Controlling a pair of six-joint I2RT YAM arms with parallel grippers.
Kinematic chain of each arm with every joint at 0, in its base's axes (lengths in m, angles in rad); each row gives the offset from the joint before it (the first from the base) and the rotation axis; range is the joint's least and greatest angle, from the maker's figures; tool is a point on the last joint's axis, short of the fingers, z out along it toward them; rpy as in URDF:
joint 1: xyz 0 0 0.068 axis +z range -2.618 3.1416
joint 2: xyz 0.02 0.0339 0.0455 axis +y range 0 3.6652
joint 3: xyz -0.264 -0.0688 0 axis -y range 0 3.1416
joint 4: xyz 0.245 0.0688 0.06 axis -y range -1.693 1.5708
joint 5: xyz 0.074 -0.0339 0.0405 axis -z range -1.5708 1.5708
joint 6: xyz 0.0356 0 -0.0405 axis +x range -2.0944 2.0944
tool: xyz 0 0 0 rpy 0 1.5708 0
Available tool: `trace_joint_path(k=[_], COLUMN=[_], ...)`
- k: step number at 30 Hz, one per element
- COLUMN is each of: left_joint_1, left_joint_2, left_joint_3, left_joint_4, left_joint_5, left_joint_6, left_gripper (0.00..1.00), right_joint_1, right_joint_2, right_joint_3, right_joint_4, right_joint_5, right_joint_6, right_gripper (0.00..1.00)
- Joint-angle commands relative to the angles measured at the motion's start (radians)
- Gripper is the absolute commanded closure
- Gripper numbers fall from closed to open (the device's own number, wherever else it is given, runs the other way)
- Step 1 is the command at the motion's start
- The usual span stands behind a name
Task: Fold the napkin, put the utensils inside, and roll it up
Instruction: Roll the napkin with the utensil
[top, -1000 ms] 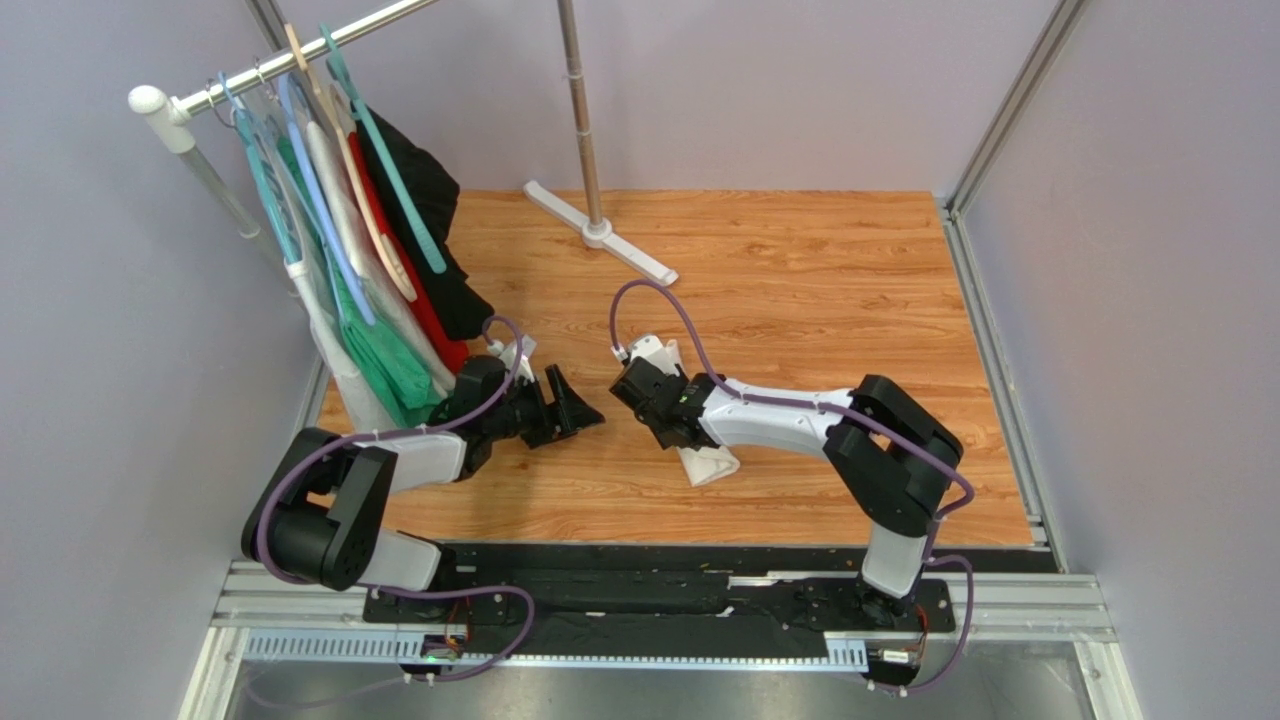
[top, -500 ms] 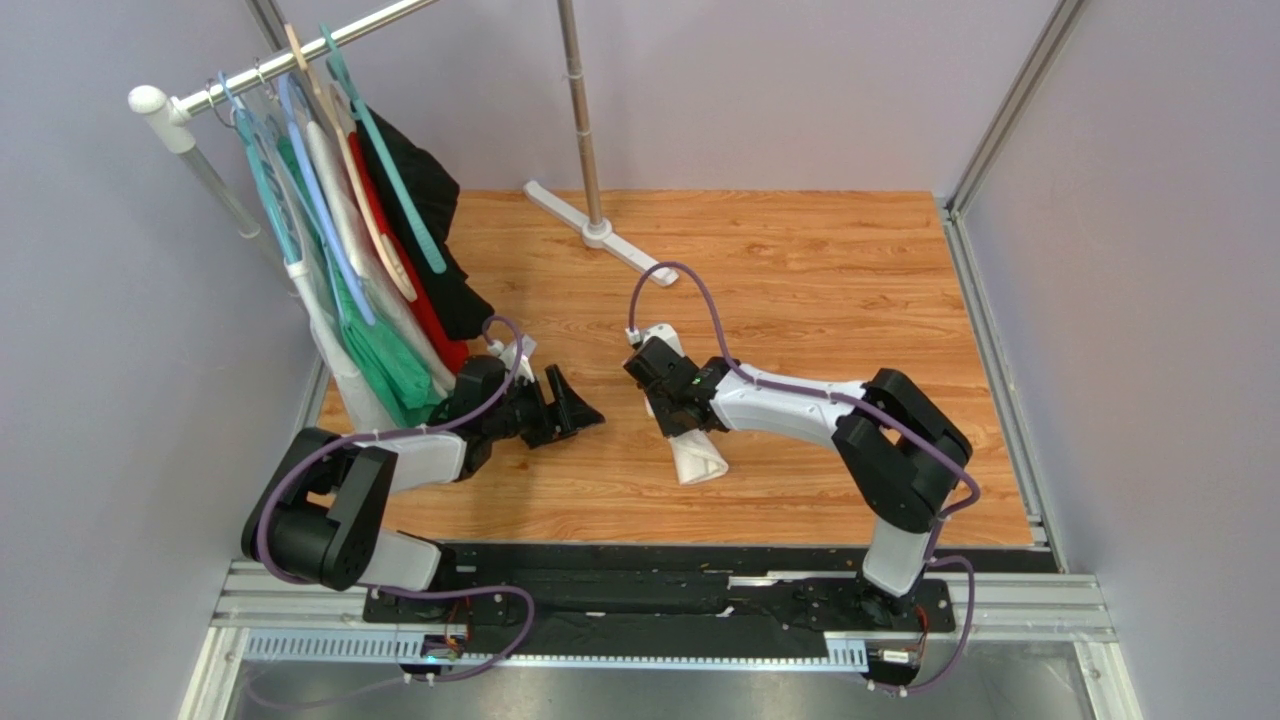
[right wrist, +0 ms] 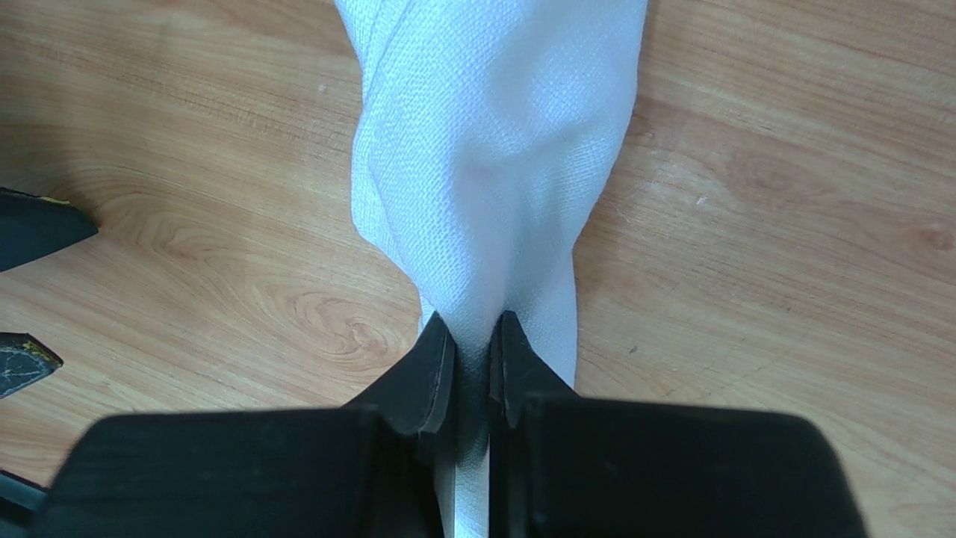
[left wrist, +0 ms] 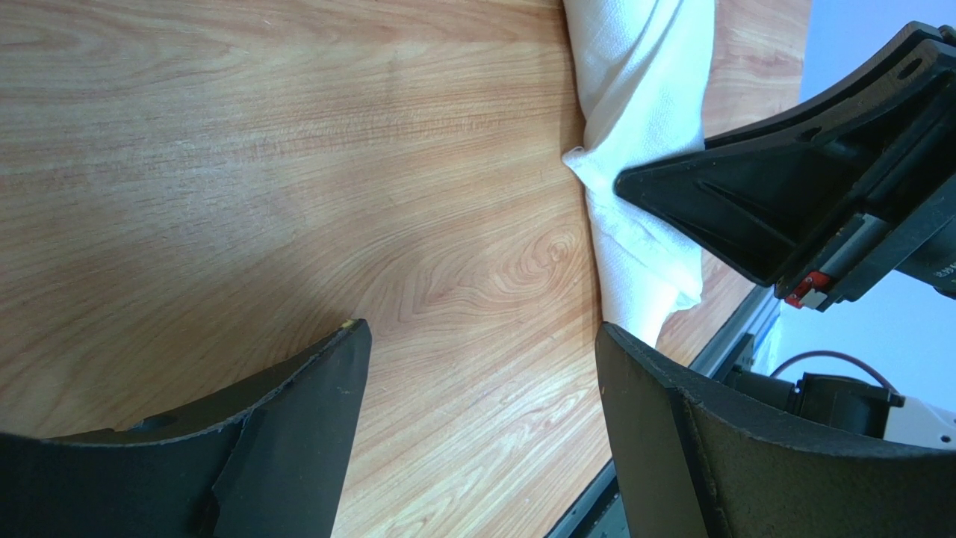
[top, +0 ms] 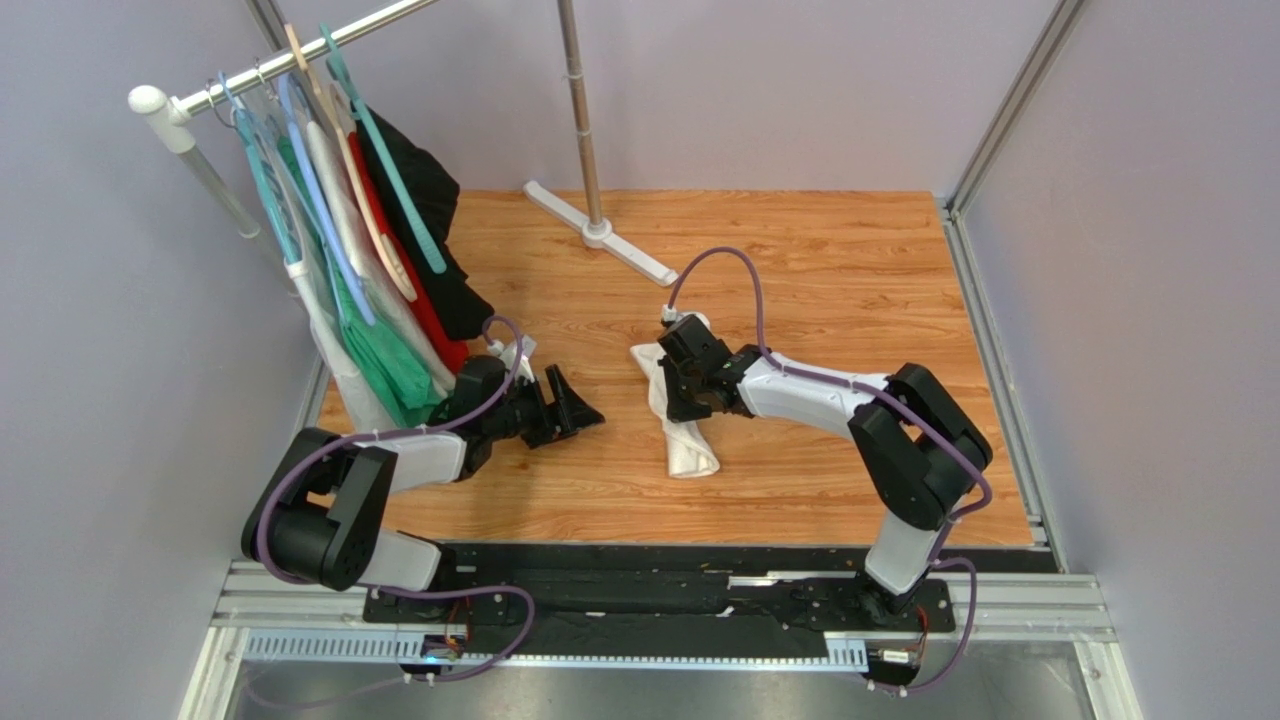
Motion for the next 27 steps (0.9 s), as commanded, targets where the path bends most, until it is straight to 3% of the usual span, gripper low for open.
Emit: trace_joint_path(k=[1,9,16,18,23,27], left_joint_1=[0.005,0.005,0.005,0.005,0.005,0.005], left_joint_2=[-0.029,-0.032,-0.064,-0.079,-0.148,-0.236], left_joint_3=[0.002,0.004,0.027,0.034,0.062,0.096], left_joint_4=[0.007,0.004,-0.057,-0.083,-0.172,-0.269], left_joint_5=[0.014,0.016,0.006,-0.006,-0.044,-0.090], left_joint_6=[0.019,0.024,0.060,0.080,0.123,0.215], left_gripper=[0.18,0.18,0.17,0.17,0.16,0.16], right_joint_1=[-0.006,-0.005,0.003,0.009,0.006,-0.032], right_joint_2=[-0.007,-0.062,-0.130,-0.151,-0.225,-0.237], right_joint_3=[-0.021,-0.033,-0.034,-0.037,-0.048,-0.057], right_joint_4=[-0.001,-0.012,-0.012,-0.016,-0.018,-0.016], right_joint_5=[0.028,0.044,0.021,0.021,0.013,-0.001], right_joint_6=[0.036,0.007,-0.024,-0.036,-0.053,-0.064], right_gripper=[0.90,0.61,0.46,0.33,0.25,0.24])
